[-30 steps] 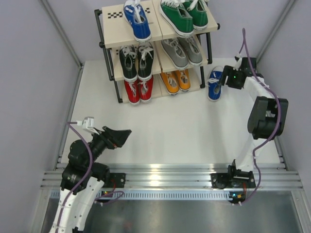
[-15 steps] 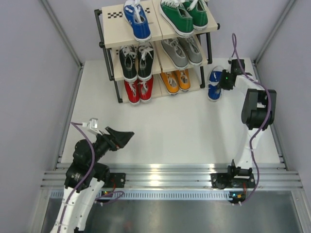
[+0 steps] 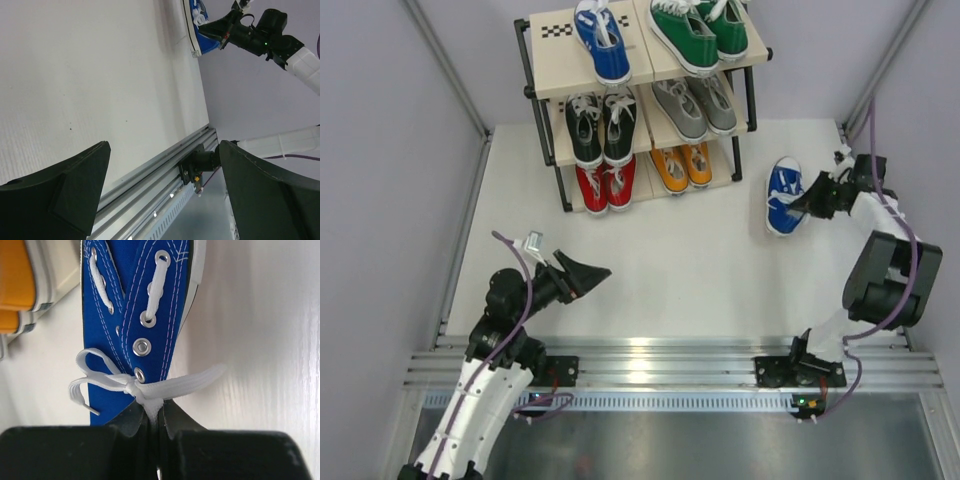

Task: Place and organize the shoes onto the shoe shelf
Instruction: Pick up the shoe at the center of the board.

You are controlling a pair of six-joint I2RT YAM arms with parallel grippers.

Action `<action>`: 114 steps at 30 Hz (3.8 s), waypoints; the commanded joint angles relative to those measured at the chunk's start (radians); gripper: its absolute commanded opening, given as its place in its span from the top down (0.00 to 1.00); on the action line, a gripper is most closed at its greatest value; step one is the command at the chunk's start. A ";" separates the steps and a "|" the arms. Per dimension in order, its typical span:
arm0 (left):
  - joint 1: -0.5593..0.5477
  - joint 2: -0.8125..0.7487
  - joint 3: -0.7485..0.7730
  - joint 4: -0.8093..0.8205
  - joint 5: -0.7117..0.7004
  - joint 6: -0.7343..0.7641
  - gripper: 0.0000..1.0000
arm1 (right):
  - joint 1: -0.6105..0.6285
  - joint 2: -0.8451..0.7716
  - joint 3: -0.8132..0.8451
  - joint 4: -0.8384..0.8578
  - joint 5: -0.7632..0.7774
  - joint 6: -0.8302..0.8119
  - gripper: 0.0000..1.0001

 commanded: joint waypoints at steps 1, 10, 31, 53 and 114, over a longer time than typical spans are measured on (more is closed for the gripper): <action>0.001 0.035 0.015 0.173 0.059 -0.019 0.05 | -0.019 -0.210 -0.038 -0.043 -0.224 -0.079 1.00; -0.126 0.187 0.092 0.262 -0.044 -0.013 0.06 | -0.019 -0.536 -0.204 -0.173 -0.402 -0.155 1.00; -0.997 1.305 0.486 1.170 -0.788 0.266 0.01 | 0.070 -0.792 -0.350 0.017 -0.627 0.095 1.00; -0.973 1.480 0.546 1.416 -0.889 0.250 0.71 | 0.108 -0.902 -0.419 0.081 -0.618 0.121 1.00; -0.836 0.874 0.210 1.279 -0.010 -0.032 1.00 | 0.447 -0.706 -0.322 0.500 -0.704 0.370 0.09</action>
